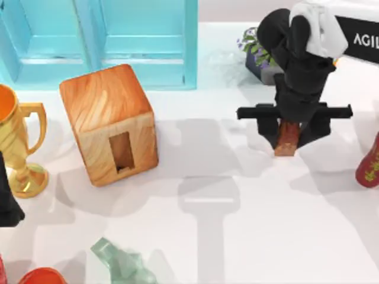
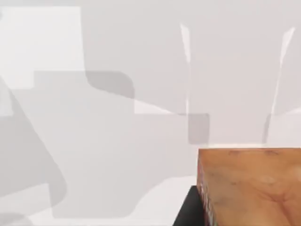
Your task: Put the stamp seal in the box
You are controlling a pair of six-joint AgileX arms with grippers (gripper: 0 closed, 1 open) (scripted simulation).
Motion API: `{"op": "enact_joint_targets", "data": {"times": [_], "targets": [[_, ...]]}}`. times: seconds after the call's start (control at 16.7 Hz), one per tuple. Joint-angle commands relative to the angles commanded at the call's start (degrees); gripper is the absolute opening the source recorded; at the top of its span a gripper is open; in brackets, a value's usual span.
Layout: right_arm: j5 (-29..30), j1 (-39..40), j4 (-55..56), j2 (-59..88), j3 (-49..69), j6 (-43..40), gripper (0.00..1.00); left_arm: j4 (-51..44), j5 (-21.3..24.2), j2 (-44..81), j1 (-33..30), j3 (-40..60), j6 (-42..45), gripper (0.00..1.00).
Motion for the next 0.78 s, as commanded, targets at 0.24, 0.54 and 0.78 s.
{"op": "enact_joint_targets", "data": {"times": [0.24,0.54,0.78], "targets": [[0.0,-0.1,-10.7,-2.2,7.9,-0.1,0.0,0.0,0.0,0.0,0.0,0.0,0.0,1.0],[0.0,-0.2,-13.8,-3.2,10.7,-0.2,0.0,0.0,0.0,0.0,0.0,0.0,0.0,1.0],[0.5,-1.4,-14.0,-4.6,11.7,-1.3,0.0,0.0,0.0,0.0,0.0,0.0,0.0,1.0]]}}
